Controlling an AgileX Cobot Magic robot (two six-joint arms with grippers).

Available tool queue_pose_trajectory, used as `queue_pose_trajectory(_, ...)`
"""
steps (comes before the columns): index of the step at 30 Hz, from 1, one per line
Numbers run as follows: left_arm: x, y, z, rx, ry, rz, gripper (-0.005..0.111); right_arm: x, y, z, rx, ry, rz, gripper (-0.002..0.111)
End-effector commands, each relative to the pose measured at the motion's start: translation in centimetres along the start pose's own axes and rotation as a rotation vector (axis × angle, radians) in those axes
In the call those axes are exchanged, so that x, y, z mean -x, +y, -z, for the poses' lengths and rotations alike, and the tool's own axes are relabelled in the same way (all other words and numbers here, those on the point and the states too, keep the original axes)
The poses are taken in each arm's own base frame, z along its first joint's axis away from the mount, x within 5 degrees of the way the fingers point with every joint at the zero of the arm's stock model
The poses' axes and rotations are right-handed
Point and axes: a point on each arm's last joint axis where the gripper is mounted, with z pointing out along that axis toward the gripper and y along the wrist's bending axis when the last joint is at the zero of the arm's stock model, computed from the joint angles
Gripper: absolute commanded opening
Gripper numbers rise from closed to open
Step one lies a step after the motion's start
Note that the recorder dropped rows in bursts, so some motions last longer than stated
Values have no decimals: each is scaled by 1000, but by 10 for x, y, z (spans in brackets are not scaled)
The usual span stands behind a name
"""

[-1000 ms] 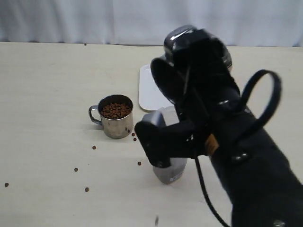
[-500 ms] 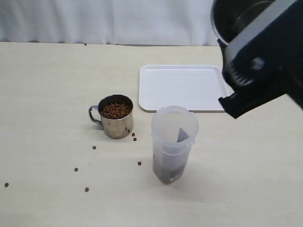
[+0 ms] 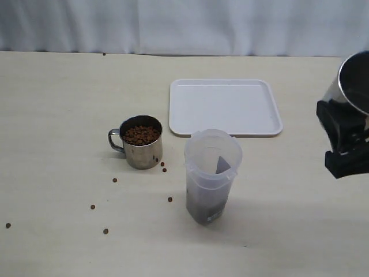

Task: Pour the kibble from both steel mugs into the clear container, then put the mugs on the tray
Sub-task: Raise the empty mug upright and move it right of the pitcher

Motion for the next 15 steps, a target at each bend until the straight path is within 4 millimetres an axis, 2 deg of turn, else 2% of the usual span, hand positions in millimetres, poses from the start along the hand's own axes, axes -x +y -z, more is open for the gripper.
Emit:
queue_pose_trajectory(1, 0, 0, 0, 0, -11, 6, 0, -13, -3, -7, 13, 58, -148, 5)
queue_pose_trajectory(8, 0, 0, 0, 0, -11, 6, 0, -24, 2, -34, 129, 237, -189, 5)
queue_pose_trajectory(15, 0, 0, 0, 0, -11, 6, 0, -32, -6, -66, 215, 369, -190, 5)
